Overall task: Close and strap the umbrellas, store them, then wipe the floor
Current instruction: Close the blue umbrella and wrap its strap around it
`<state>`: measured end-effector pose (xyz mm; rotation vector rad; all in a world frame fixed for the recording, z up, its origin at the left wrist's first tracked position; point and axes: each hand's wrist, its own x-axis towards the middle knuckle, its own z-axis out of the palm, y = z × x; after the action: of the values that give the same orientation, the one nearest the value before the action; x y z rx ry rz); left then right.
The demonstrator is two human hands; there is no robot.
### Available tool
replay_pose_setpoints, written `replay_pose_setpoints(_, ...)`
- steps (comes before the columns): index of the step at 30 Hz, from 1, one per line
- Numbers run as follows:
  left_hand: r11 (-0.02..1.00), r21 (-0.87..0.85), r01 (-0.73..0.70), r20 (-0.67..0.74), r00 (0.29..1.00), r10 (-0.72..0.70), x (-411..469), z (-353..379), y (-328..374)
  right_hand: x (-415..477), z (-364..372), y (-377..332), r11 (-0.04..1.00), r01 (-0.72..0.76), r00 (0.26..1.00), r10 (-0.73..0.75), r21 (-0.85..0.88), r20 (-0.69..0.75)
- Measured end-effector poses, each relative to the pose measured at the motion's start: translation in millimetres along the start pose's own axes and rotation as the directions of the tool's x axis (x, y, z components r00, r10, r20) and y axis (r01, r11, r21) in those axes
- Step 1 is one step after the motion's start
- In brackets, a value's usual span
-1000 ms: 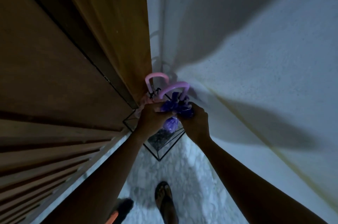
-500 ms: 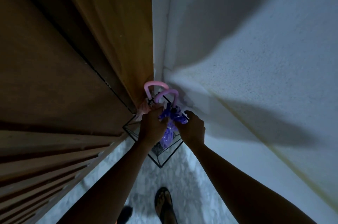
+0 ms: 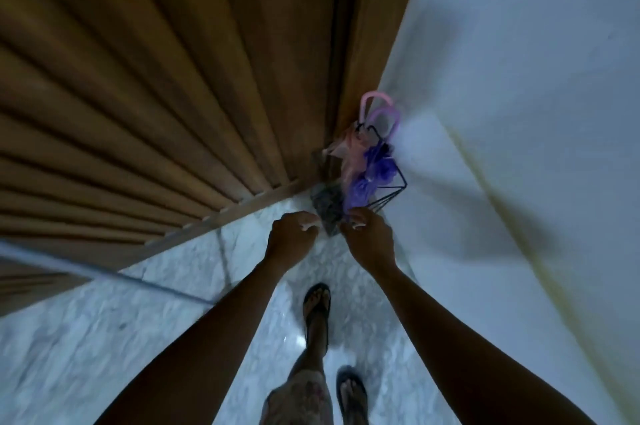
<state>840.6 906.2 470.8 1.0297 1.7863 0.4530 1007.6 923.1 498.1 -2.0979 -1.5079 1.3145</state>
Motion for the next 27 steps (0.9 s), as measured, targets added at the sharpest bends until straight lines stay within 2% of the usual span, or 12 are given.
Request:
replay_pose_setpoints(4,0.988,-0.139,0.070,-0.203,0.974,-0.097,-120.4,-33.5,-62.6,-83.8,50.3,-11.5,0.980,0.198,0.963,-0.187,-0.037,0.192)
replay_pose_setpoints(8,0.931,-0.339,0.138,-0.400,0.874,-0.275,-266.4,-72.2,-138.4,-192.7,112.8,-24.7,0.932,0.361,0.858,-0.316,-0.038,0.406)
replay_pose_setpoints(12,0.836,-0.531,0.138,-0.532,0.714,-0.456,-432.0,-98.8,-218.0,-325.6,177.8,-32.5,0.870,0.493,0.656,-0.366,-0.007,0.661)
replay_pose_setpoints(15,0.738,-0.670,0.080,-0.591,0.544,-0.595,-552.7,-100.9,-276.3,-430.4,225.1,-32.2,0.797,0.604,0.470,-0.373,0.016,0.800)
replay_pose_setpoints(19,0.606,-0.793,-0.068,-0.590,0.338,-0.733,-699.8,-73.6,-344.7,-563.6,289.1,-13.8,0.691,0.721,0.235,-0.307,0.046,0.922)
replay_pose_setpoints(21,0.536,-0.835,-0.127,-0.549,0.259,-0.794,-770.1,-46.7,-377.2,-631.7,322.3,5.7,0.631,0.774,0.137,-0.245,0.051,0.960)
replay_pose_setpoints(27,0.307,-0.904,-0.297,-0.324,0.009,-0.946,-949.7,48.8,-486.2,-837.6,430.6,111.9,0.496,0.864,-0.085,-0.033,0.090,0.996)
